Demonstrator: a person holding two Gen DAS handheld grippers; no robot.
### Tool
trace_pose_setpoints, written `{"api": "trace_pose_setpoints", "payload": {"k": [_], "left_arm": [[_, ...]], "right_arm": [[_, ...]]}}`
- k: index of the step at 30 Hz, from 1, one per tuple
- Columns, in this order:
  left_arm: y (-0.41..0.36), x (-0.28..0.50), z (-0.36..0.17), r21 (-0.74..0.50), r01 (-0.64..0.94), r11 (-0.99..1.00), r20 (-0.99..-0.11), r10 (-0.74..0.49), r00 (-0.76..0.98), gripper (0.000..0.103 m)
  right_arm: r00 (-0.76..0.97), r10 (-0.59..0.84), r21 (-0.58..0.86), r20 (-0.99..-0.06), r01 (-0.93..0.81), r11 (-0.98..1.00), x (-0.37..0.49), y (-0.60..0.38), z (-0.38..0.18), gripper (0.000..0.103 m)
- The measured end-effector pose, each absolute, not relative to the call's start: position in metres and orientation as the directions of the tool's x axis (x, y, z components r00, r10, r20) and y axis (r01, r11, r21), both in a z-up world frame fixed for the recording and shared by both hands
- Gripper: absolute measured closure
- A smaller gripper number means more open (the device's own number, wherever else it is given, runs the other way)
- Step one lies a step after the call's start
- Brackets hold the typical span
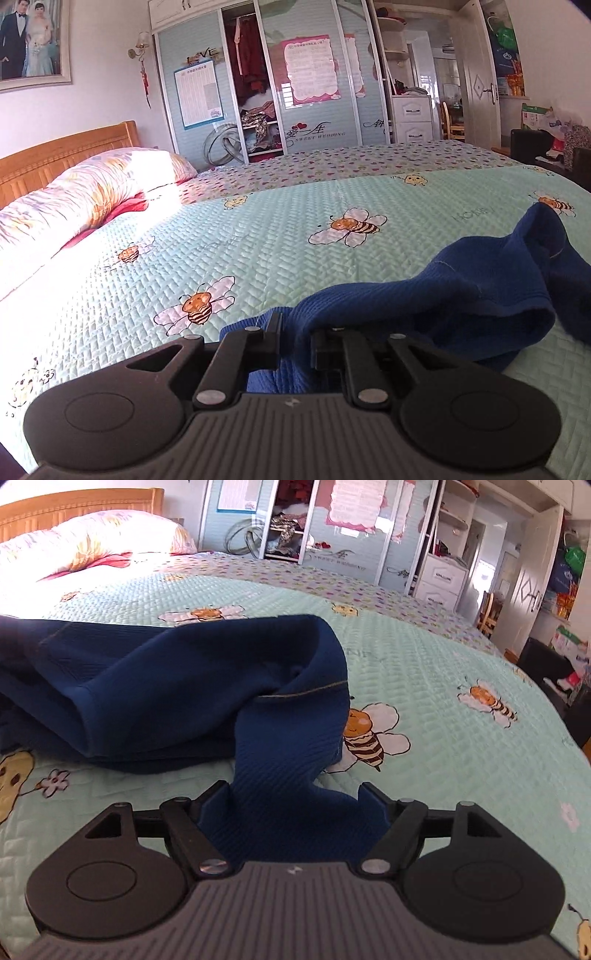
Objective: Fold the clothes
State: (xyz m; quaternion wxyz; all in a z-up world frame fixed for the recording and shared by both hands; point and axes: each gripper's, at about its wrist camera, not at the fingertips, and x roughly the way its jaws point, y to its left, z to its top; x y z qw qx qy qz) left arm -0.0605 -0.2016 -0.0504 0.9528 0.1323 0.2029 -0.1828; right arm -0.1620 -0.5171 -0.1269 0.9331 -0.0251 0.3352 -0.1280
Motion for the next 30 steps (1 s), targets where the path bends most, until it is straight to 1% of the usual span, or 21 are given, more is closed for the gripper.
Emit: {"api": "trace_pose_setpoints", "payload": {"k": [1, 2, 3, 5, 7, 11, 17, 20, 21, 26, 30], "left_arm": [[-0.202, -0.057, -0.048, 0.171, 0.4, 0.9, -0.435, -0.296, 0.851, 0.088], [-0.203, -0.055, -0.047, 0.167, 0.399, 0.902, -0.435, -0.296, 0.85, 0.087], [-0.204, -0.053, -0.046, 0.165, 0.397, 0.903, -0.435, -0.295, 0.851, 0.087], [-0.207, -0.048, -0.044, 0.17, 0.392, 0.904, -0.436, -0.288, 0.853, 0.087], [-0.209, -0.046, -0.045, 0.17, 0.391, 0.905, -0.443, -0.284, 0.85, 0.087], [-0.211, -0.053, -0.042, 0.168, 0.411, 0.896, -0.443, -0.304, 0.844, 0.087], [-0.209, -0.072, -0.018, 0.124, 0.47, 0.874, -0.39, -0.392, 0.833, 0.087], [-0.213, -0.086, -0.005, 0.129, 0.5, 0.856, -0.357, -0.431, 0.829, 0.087], [-0.214, -0.091, 0.0, 0.132, 0.509, 0.851, -0.345, -0.442, 0.828, 0.089], [-0.224, -0.11, 0.029, 0.093, 0.566, 0.819, -0.297, -0.52, 0.801, 0.089], [-0.237, -0.129, 0.056, 0.092, 0.611, 0.786, -0.224, -0.581, 0.782, 0.089]], "right_arm": [[0.736, -0.251, -0.11, -0.629, 0.235, 0.966, -0.158, -0.522, -0.13, 0.027], [0.73, -0.246, -0.087, -0.638, 0.249, 0.965, -0.154, -0.528, -0.132, 0.032], [0.723, -0.243, -0.06, -0.647, 0.27, 0.961, -0.152, -0.534, -0.134, 0.054], [0.722, -0.259, -0.035, -0.641, 0.31, 0.95, -0.152, -0.544, -0.134, 0.09], [0.728, -0.311, -0.05, -0.611, 0.356, 0.933, -0.158, -0.552, -0.129, 0.089], [0.729, -0.451, -0.096, -0.514, 0.474, 0.875, -0.179, -0.577, -0.105, 0.09], [0.689, -0.605, -0.039, -0.399, 0.647, 0.762, -0.233, -0.628, -0.063, 0.09], [0.673, -0.641, -0.001, -0.369, 0.689, 0.725, -0.261, -0.637, -0.056, 0.09], [0.676, -0.637, 0.023, -0.371, 0.693, 0.721, -0.269, -0.639, -0.056, 0.09], [0.702, -0.606, 0.156, -0.374, 0.692, 0.705, -0.304, -0.657, -0.05, 0.09], [0.703, -0.634, 0.199, -0.322, 0.705, 0.681, -0.322, -0.668, -0.034, 0.09]]}}
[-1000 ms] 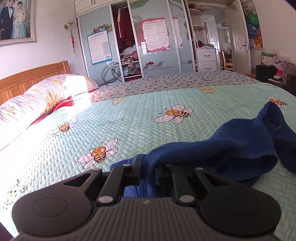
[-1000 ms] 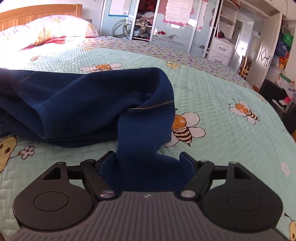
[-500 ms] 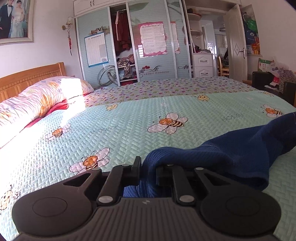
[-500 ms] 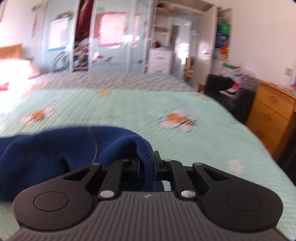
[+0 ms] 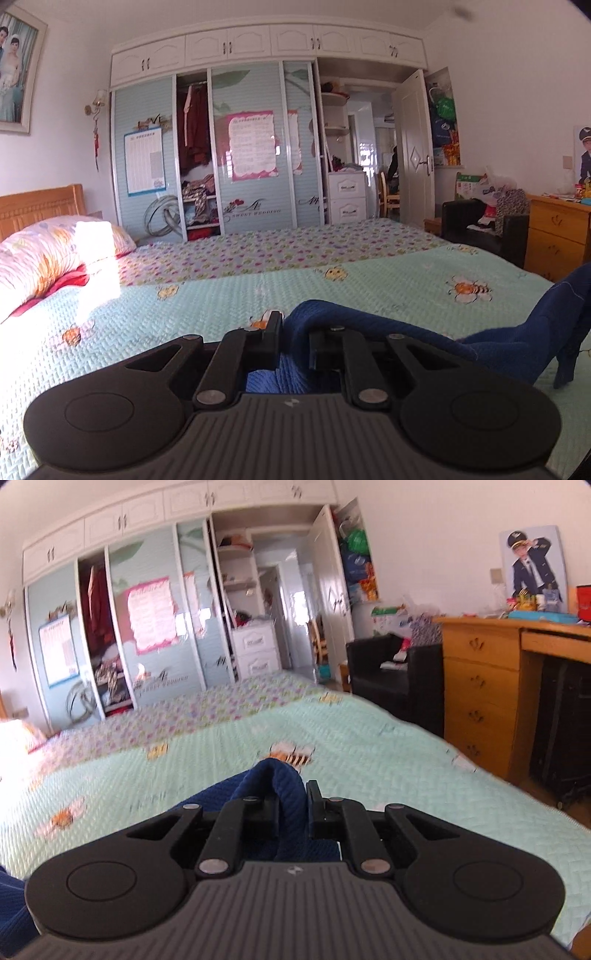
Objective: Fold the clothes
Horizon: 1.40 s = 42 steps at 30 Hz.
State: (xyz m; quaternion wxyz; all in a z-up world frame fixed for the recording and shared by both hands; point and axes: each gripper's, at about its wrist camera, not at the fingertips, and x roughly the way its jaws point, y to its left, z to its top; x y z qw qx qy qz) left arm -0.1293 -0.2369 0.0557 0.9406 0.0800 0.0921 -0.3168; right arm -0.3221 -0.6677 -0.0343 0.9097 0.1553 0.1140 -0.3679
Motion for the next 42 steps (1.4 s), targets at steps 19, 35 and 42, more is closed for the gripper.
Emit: {"api": "trace_pose_setpoints", "payload": {"k": [19, 35, 42], "left_arm": [[-0.311, -0.156, -0.036, 0.063, 0.843, 0.533, -0.567, -0.676, 0.47, 0.089], [-0.229, -0.159, 0.085, 0.125, 0.441, 0.889, -0.021, -0.442, 0.897, 0.097], [-0.213, -0.162, 0.138, 0.133, 0.453, 0.882, 0.094, -0.466, 0.88, 0.1]], "right_arm": [[0.657, -0.579, 0.309, -0.483, 0.746, 0.59, -0.349, -0.698, -0.107, 0.083], [0.82, -0.553, 0.412, -0.149, 0.56, 0.719, -0.371, -0.665, 0.002, 0.084], [0.877, -0.479, 0.399, -0.043, 0.454, 0.797, -0.366, -0.652, 0.059, 0.084]]}}
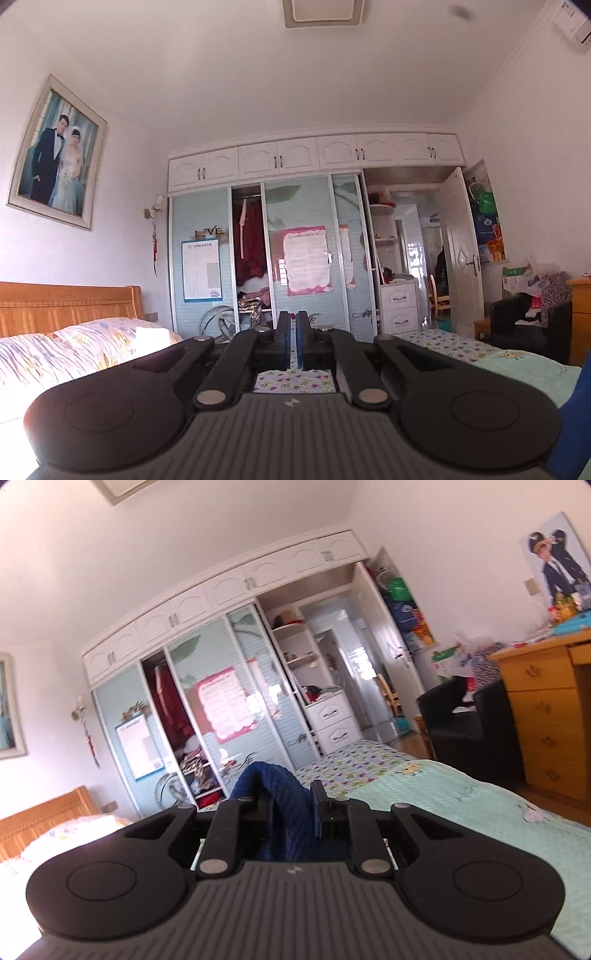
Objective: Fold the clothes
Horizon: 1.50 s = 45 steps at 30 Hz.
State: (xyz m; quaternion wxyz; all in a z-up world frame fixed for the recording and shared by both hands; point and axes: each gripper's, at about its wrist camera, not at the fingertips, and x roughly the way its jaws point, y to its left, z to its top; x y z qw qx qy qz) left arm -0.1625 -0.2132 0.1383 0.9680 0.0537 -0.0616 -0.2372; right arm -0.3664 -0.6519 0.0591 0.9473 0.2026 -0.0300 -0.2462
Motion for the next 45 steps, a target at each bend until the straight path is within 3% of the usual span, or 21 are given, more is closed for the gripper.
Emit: {"api": "trace_pose_setpoints", "payload": {"k": [4, 6, 8, 11, 17, 23, 26, 28, 29, 30, 35, 40, 45], "left_arm": [[-0.231, -0.152, 0.088, 0.244, 0.573, 0.782, -0.149, -0.554, 0.819, 0.093], [-0.244, -0.152, 0.049, 0.318, 0.628, 0.71, -0.285, -0.56, 0.778, 0.079], [-0.26, -0.162, 0.001, 0.401, 0.701, 0.59, -0.418, -0.563, 0.713, 0.072], [-0.275, -0.185, -0.058, 0.462, 0.797, 0.389, -0.573, -0.555, 0.603, 0.069], [-0.274, -0.2, -0.115, 0.538, 0.828, 0.161, -0.659, -0.532, 0.531, 0.065], [-0.283, -0.188, -0.136, 0.551, 0.831, 0.078, -0.698, -0.504, 0.509, 0.05], [-0.284, -0.183, -0.139, 0.562, 0.824, 0.076, -0.683, -0.519, 0.514, 0.044], [-0.288, -0.174, -0.136, 0.539, 0.831, 0.135, -0.669, -0.531, 0.52, 0.05], [-0.29, -0.167, -0.132, 0.51, 0.839, 0.19, -0.663, -0.535, 0.524, 0.085], [-0.293, -0.16, -0.129, 0.479, 0.843, 0.243, -0.656, -0.539, 0.528, 0.095], [-0.281, -0.132, -0.077, 0.355, 0.757, 0.548, -0.489, -0.581, 0.65, 0.095], [-0.247, -0.127, 0.013, 0.289, 0.575, 0.765, -0.188, -0.544, 0.818, 0.096], [-0.209, -0.134, 0.095, 0.208, 0.446, 0.871, 0.057, -0.466, 0.883, 0.097]], "right_arm": [[0.877, -0.471, 0.351, -0.099, 0.474, 0.808, -0.345, -0.651, 0.056, 0.084], [0.848, -0.508, 0.298, -0.15, 0.528, 0.795, -0.336, -0.653, 0.04, 0.084], [0.822, -0.529, 0.279, -0.213, 0.57, 0.773, -0.331, -0.659, 0.022, 0.083], [0.789, -0.538, 0.291, -0.297, 0.611, 0.736, -0.332, -0.67, -0.003, 0.083], [0.749, -0.543, 0.286, -0.38, 0.653, 0.701, -0.335, -0.674, -0.034, 0.083], [0.753, -0.516, 0.295, -0.407, 0.643, 0.707, -0.323, -0.668, -0.047, 0.083], [0.755, -0.503, 0.292, -0.421, 0.638, 0.713, -0.317, -0.666, -0.051, 0.083], [0.755, -0.495, 0.289, -0.429, 0.634, 0.717, -0.313, -0.664, -0.055, 0.083], [0.756, -0.492, 0.287, -0.432, 0.632, 0.72, -0.311, -0.663, -0.056, 0.083], [0.759, -0.489, 0.29, -0.429, 0.629, 0.722, -0.31, -0.661, -0.057, 0.083], [0.782, -0.517, 0.299, -0.349, 0.616, 0.729, -0.317, -0.649, -0.042, 0.083], [0.815, -0.536, 0.309, -0.219, 0.579, 0.754, -0.328, -0.642, 0.004, 0.083], [0.88, -0.476, 0.297, -0.014, 0.458, 0.838, -0.331, -0.617, 0.073, 0.083]]}}
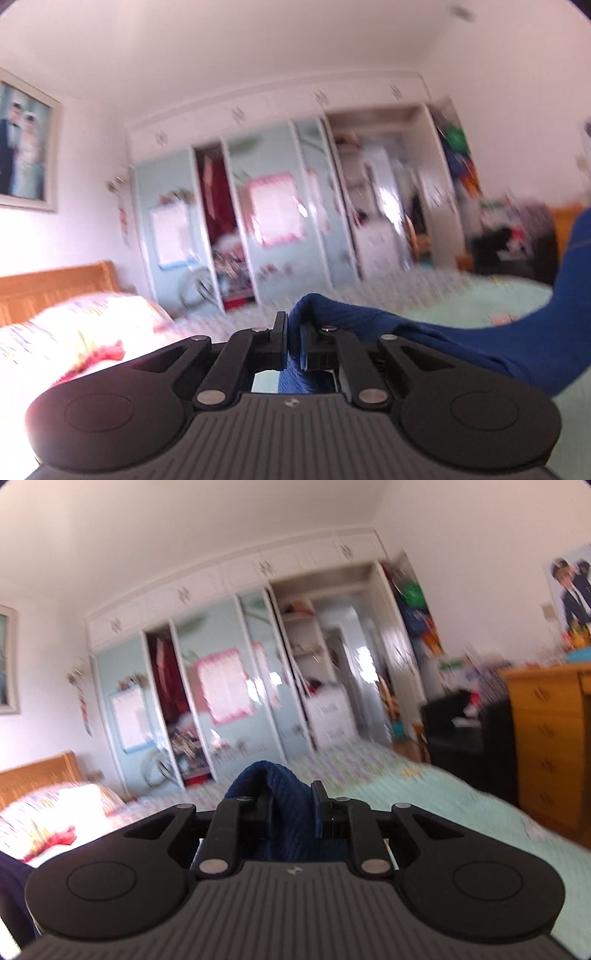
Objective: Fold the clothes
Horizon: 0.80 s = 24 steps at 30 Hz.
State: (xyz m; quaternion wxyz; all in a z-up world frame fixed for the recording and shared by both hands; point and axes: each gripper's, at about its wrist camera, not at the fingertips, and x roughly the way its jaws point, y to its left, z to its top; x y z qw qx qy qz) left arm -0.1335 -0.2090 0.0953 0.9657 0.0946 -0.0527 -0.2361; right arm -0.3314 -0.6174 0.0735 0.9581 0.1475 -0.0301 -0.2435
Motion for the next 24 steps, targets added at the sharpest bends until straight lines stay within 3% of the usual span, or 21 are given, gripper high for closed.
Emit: {"api": "trace_pose_setpoints", "payload": {"k": [4, 8, 13, 16, 20, 22, 24], "left_arm": [[-0.194, -0.148, 0.156, 0.176, 0.412, 0.894, 0.197, -0.442, 0.875, 0.097], [-0.194, -0.149, 0.208, 0.15, 0.425, 0.893, 0.268, -0.45, 0.852, 0.097], [-0.215, -0.127, 0.248, 0.166, 0.42, 0.892, 0.307, -0.452, 0.837, 0.097], [-0.24, -0.087, 0.249, 0.194, 0.468, 0.862, 0.219, -0.503, 0.836, 0.097], [-0.309, 0.003, 0.211, 0.264, 0.516, 0.815, 0.0, -0.535, 0.845, 0.097], [-0.361, 0.057, 0.162, 0.337, 0.527, 0.78, -0.162, -0.503, 0.849, 0.091], [-0.402, 0.112, 0.099, 0.387, 0.533, 0.752, -0.363, -0.408, 0.838, 0.07]], "right_arm": [[0.903, -0.408, 0.295, 0.136, 0.356, 0.887, -0.343, -0.606, 0.128, 0.083], [0.9, -0.364, 0.318, 0.239, 0.282, 0.905, -0.356, -0.613, 0.173, 0.083], [0.899, -0.346, 0.351, 0.267, 0.244, 0.904, -0.353, -0.638, 0.204, 0.083], [0.912, -0.373, 0.39, 0.171, 0.285, 0.876, -0.324, -0.664, 0.194, 0.083], [0.9, -0.435, 0.452, -0.015, 0.394, 0.8, -0.267, -0.708, 0.146, 0.083], [0.852, -0.499, 0.41, -0.155, 0.515, 0.753, -0.222, -0.732, 0.104, 0.083], [0.773, -0.548, 0.315, -0.32, 0.632, 0.708, -0.173, -0.755, 0.051, 0.076]]}}
